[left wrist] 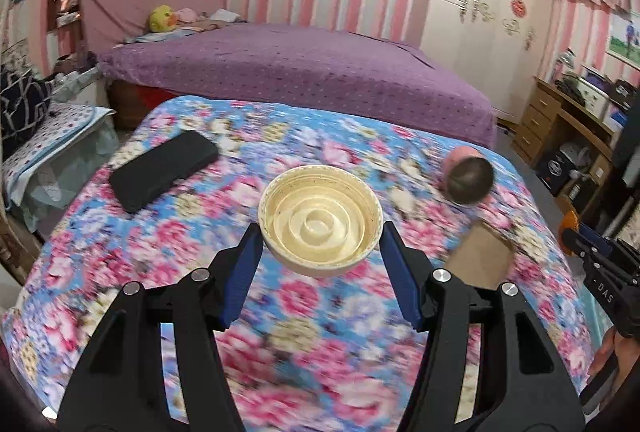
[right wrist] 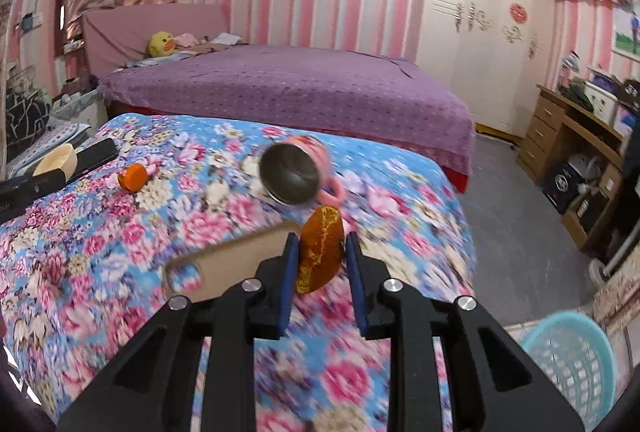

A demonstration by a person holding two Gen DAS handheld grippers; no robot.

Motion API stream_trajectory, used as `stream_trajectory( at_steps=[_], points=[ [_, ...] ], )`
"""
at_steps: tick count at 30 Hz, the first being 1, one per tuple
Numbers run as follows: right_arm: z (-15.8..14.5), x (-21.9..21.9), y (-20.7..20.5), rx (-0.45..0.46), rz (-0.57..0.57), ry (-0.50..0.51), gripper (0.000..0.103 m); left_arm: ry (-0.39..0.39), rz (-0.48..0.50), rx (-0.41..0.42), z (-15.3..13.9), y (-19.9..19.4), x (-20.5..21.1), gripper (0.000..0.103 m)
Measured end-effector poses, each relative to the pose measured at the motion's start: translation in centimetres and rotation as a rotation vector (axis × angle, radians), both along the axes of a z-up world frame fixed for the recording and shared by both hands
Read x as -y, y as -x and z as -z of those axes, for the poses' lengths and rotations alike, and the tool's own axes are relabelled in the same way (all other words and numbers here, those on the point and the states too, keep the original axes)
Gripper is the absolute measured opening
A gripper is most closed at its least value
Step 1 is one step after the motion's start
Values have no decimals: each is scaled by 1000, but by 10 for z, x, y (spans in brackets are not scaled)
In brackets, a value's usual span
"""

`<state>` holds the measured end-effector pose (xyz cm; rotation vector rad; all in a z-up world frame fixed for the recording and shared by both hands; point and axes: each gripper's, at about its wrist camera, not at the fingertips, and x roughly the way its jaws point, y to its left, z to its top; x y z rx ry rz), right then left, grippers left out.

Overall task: Collect trash
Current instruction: 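Carry the cream lid and orange peel over to the blue basket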

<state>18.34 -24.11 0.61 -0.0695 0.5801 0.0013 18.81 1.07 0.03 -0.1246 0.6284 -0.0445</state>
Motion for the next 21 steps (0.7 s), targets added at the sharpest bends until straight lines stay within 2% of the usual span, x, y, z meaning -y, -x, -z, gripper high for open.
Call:
stream_trajectory(
  at_steps=[4,7,15,21],
  points=[
    [1,16,22,14,35,-3,24,-49,51,26,1,15,32,59],
    [2,29,34,29,57,-13,24,-55,85,25,5,24,50,59],
    [4,58,47,50,90,-35,24,-108,99,29,13,31,79,59],
    [3,90,58,54,132,-54,24,-111,106,52,12,34,100,59]
  ],
)
